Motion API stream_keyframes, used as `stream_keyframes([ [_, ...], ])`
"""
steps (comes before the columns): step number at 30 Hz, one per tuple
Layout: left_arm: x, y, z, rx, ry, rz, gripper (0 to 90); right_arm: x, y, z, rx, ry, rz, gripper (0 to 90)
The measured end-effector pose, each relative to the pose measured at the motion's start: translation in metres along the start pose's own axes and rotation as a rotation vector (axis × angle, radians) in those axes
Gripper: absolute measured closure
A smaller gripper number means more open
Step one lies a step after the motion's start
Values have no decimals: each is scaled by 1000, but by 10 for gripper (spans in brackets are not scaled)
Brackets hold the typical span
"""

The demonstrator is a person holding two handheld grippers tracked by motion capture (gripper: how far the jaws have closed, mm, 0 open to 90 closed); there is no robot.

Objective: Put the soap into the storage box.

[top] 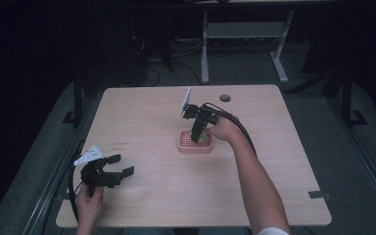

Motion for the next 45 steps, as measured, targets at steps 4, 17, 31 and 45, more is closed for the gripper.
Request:
stream_keyframes([
  [4, 0, 0, 0, -1, 2, 0, 146, 4, -1, 2, 3, 2, 9, 261],
  [17, 0, -1, 1, -11, -16, -7, 146, 19, -2, 6, 21, 24, 19, 259],
  [31, 0, -1, 2, -14, -20, -8, 146, 28, -4, 5, 43, 29, 22, 258],
  [45, 0, -1, 1, -13, -13, -7, 146, 28, -1, 2, 41, 41, 21, 255],
])
Point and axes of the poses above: each handheld gripper's, and its own axes: x roughly forward along the jaws, z roughly out of its top, y roughly to its left, the point moved 8 cm from there along x, roughly forward along the jaws, and after that the axes turned 6 degrees about -x, right-handed, at the moved point
